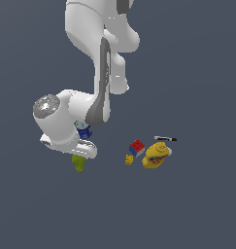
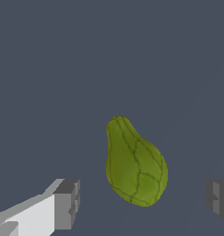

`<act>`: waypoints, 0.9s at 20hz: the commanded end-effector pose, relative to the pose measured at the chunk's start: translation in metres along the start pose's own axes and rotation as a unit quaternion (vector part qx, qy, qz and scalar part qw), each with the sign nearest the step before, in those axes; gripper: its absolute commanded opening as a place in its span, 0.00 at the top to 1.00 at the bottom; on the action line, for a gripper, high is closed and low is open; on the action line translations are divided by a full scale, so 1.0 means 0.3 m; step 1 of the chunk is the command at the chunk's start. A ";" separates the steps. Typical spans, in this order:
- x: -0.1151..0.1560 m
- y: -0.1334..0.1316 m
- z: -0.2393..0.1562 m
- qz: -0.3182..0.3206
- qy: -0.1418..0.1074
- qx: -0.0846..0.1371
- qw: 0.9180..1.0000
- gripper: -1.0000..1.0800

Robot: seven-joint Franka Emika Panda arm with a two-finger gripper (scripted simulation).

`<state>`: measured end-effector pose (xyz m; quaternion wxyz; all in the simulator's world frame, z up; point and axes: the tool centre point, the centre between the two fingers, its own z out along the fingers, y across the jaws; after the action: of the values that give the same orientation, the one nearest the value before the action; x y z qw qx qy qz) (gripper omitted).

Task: Pick up a designated object from a clutter of objects.

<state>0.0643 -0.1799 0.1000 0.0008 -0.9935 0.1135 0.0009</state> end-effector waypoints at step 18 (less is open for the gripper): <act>0.001 0.021 0.184 0.005 0.001 -0.001 1.000 0.04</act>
<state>0.0627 -0.1859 0.0503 0.0001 -0.9930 0.1181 0.0008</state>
